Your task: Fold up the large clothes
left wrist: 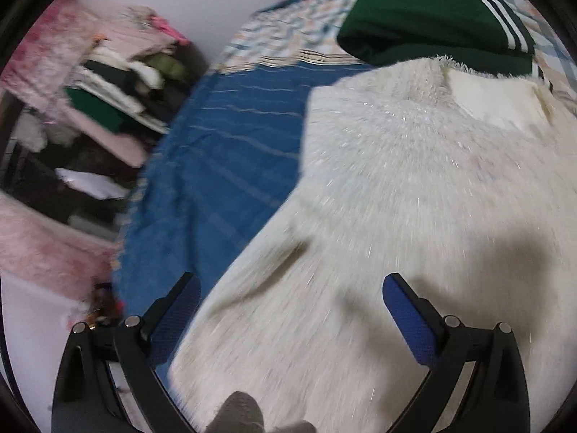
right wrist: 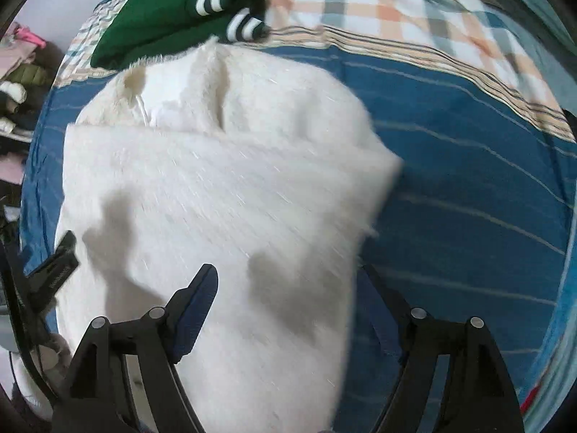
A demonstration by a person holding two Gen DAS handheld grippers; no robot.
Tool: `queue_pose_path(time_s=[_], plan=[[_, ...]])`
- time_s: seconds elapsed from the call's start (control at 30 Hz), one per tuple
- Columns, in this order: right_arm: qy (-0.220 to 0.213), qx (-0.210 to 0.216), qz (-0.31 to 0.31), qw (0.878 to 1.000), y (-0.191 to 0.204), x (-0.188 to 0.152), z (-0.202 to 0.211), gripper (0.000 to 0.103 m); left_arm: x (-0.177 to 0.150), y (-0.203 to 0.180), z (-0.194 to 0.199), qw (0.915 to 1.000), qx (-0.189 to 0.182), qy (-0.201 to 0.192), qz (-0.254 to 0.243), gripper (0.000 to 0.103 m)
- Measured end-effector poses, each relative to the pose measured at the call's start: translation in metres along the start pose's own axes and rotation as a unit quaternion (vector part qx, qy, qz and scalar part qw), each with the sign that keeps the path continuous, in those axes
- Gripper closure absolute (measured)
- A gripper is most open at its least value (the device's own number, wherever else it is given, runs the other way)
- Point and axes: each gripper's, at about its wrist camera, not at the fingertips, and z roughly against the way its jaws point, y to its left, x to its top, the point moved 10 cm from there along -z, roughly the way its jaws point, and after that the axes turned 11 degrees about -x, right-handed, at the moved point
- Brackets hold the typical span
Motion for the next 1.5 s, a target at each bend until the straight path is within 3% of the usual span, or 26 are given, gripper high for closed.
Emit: queue_pose_path(time_s=[0.13,0.23,0.4,0.53,0.63,0.77,0.87,0.97,1.07,1.1,1.17,1.23,1.27,1.3,1.37,1.5], plan=[[0.025,0.003,-0.003,1.000,-0.049,-0.041,0.000,0.022,-0.043,-0.018,0.064,0.9965,0.073,-0.009,-0.040,0.000],[0.053,0.004,-0.007,0.999,-0.090,-0.074,-0.003,0.022,-0.077,-0.047,0.101,0.9918,0.097,-0.001,-0.083,0.000],[0.081,-0.006,-0.007,0.997,-0.153,-0.119,-0.006,0.022,-0.143,-0.109,0.143,0.9860,0.083,0.036,-0.140,0.000],[0.105,-0.023,-0.023,0.994,-0.206,-0.144,-0.014,0.022,-0.195,-0.168,0.163,0.9782,0.041,0.071,-0.191,0.000],[0.113,-0.028,-0.044,0.992,-0.237,-0.151,-0.017,0.022,-0.214,-0.201,0.166,0.9765,0.009,0.083,-0.199,0.000],[0.117,-0.024,-0.072,0.990,-0.265,-0.154,-0.020,0.022,-0.237,-0.236,0.148,0.9706,0.005,0.103,-0.217,0.000],[0.122,-0.008,-0.083,0.989,-0.277,-0.155,-0.022,0.022,-0.240,-0.242,0.130,0.9683,0.049,0.097,-0.225,0.000],[0.122,0.021,-0.081,0.989,-0.274,-0.152,-0.026,0.022,-0.218,-0.218,0.119,0.9727,0.107,0.068,-0.195,0.000],[0.126,0.068,-0.078,0.987,-0.263,-0.147,-0.034,0.022,-0.200,-0.188,0.109,0.9753,0.141,0.059,-0.159,0.000],[0.126,0.077,-0.077,0.986,-0.259,-0.144,-0.035,0.022,-0.193,-0.176,0.105,0.9781,0.141,0.059,-0.141,0.003],[0.127,0.107,-0.071,0.984,-0.244,-0.138,-0.040,0.022,-0.184,-0.167,0.105,0.9842,0.124,0.052,-0.116,0.021],[0.125,0.149,-0.064,0.979,-0.228,-0.129,-0.046,0.022,-0.180,-0.169,0.108,0.9900,0.083,0.051,-0.102,0.072],[0.124,0.177,-0.063,0.974,-0.217,-0.122,-0.048,0.022,-0.181,-0.171,0.111,0.9914,0.070,0.049,-0.100,0.081],[0.122,0.198,-0.064,0.971,-0.196,-0.114,-0.049,0.022,-0.177,-0.171,0.113,0.9923,0.062,0.043,-0.099,0.088],[0.117,0.265,-0.065,0.955,-0.165,-0.097,-0.053,0.021,-0.174,-0.168,0.115,0.9934,0.049,0.043,-0.094,0.089],[0.110,0.361,-0.068,0.924,-0.117,-0.075,-0.058,0.019,-0.171,-0.163,0.117,0.9944,0.045,0.038,-0.088,0.090]])
